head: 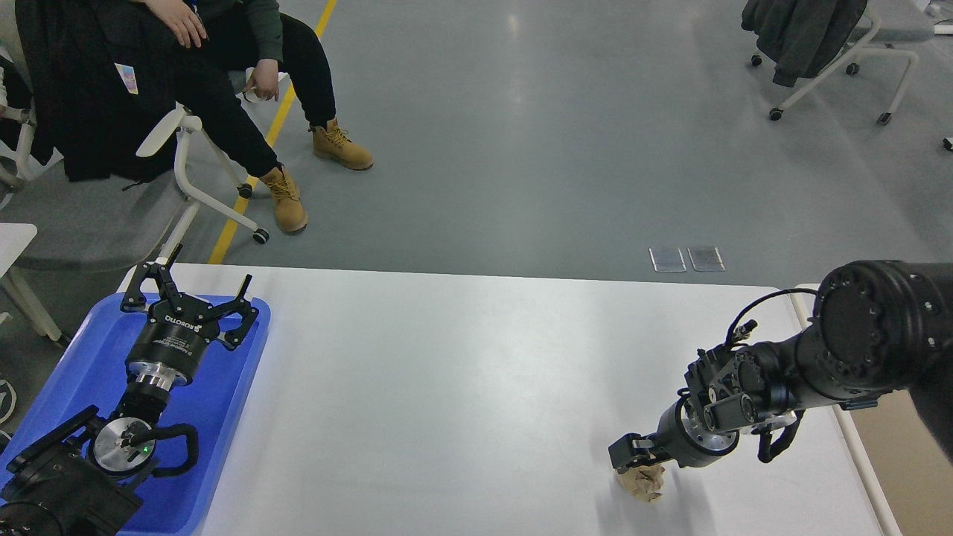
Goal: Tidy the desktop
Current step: 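Lower the open right gripper over the crumpled beige object, then close the right gripper on the beige object and lift it, then carry the held object up and over toward the beige bin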
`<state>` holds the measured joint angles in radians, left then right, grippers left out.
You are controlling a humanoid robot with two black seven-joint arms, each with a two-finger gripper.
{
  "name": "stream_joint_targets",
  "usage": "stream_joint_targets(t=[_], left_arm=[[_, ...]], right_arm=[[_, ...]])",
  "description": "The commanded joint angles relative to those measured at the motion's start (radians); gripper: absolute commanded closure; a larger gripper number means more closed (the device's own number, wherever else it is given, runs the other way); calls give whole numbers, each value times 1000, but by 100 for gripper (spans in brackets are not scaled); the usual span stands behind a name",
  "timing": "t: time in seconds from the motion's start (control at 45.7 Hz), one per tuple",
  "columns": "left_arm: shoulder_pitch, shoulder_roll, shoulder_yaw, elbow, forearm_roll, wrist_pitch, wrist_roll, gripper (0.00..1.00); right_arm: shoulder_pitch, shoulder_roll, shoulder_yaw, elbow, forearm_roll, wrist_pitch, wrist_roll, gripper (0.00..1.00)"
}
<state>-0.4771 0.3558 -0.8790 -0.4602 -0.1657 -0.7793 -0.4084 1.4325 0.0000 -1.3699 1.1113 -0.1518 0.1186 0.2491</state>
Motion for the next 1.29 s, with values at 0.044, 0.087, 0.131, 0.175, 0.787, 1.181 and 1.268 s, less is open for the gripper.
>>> stream_joint_targets(t=[0.044, 0.087, 0.131, 0.175, 0.787, 1.181, 1.268], left_arm=[[0, 0, 0, 0, 0, 0, 0, 1], [2, 0, 0, 0, 0, 0, 0, 1], [0, 0, 0, 0, 0, 0, 0, 1], [0, 0, 0, 0, 0, 0, 0, 1], [0, 0, 0, 0, 0, 0, 0, 1], [0, 0, 0, 0, 0, 0, 0, 1], [0, 0, 0, 0, 0, 0, -1, 1]], right_arm=[[-7, 0, 2, -4, -98, -10, 3, 52], [-4, 0, 3, -1, -100, -10, 4, 59], [-3, 0, 5, 2, -100, -8, 4, 67], [0, 0, 8, 9, -101, -7, 6, 76], [388, -18, 18, 219, -160, 101, 39, 100], [746, -109, 74, 282, -160, 314, 45, 100], [792, -112, 71, 275, -158, 351, 44, 100]])
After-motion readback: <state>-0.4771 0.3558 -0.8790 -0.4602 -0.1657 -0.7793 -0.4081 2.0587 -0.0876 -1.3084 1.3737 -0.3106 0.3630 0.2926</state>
